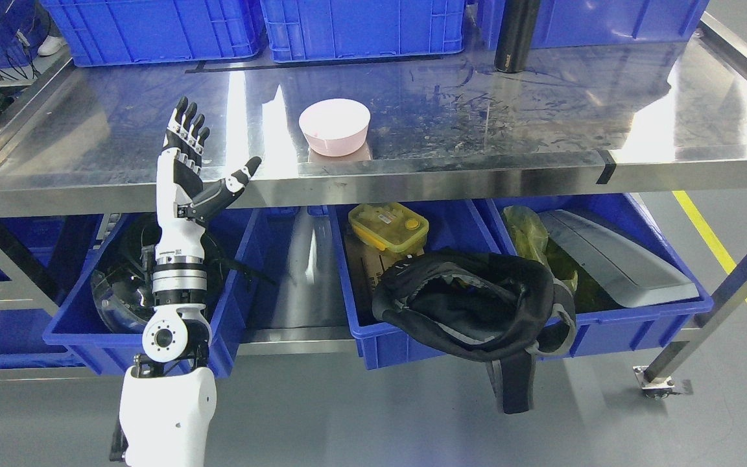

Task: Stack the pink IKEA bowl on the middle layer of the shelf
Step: 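Raise the left hand and swing it toward the pink bowl on the shelf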

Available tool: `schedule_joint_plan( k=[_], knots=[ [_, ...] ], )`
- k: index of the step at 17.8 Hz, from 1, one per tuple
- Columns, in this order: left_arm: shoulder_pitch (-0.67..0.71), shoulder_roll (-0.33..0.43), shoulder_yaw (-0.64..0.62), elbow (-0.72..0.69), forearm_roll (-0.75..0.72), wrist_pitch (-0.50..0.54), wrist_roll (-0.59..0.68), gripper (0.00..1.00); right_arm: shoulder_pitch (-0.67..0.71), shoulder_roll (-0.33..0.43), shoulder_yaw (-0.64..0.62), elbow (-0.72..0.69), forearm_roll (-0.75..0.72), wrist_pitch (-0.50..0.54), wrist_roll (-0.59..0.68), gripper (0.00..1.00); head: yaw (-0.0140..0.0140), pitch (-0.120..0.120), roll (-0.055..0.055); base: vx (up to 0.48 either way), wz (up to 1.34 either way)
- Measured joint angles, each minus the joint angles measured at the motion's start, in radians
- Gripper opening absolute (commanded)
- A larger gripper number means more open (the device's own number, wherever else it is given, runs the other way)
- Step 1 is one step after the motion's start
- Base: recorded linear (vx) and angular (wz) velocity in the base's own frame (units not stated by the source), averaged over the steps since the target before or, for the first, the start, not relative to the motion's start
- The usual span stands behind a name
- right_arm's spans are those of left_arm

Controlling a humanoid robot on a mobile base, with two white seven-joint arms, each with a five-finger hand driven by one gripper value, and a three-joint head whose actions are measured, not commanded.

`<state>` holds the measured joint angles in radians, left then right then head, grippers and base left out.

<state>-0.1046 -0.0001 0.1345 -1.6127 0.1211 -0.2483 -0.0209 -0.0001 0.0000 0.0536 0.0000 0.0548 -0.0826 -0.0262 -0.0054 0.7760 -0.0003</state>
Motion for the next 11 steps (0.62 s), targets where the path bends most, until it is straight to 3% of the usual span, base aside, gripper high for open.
schedule_joint_plan(
  k=[6, 11],
  knots=[
    [-0.016, 0.008, 0.017, 0.000, -0.018, -0.030, -0.017, 1.00, 0.000, 0.000, 0.000, 0.000, 0.000, 0.000, 0.000, 1.00, 0.0000, 0.000, 0.000, 0.000, 0.00],
    [-0.059, 0.118, 0.019, 0.002, -0.086, 0.002, -0.138, 1.00, 0.000, 0.000, 0.000, 0.000, 0.000, 0.000, 0.000, 1.00, 0.0000, 0.000, 0.000, 0.000, 0.00]
  ],
)
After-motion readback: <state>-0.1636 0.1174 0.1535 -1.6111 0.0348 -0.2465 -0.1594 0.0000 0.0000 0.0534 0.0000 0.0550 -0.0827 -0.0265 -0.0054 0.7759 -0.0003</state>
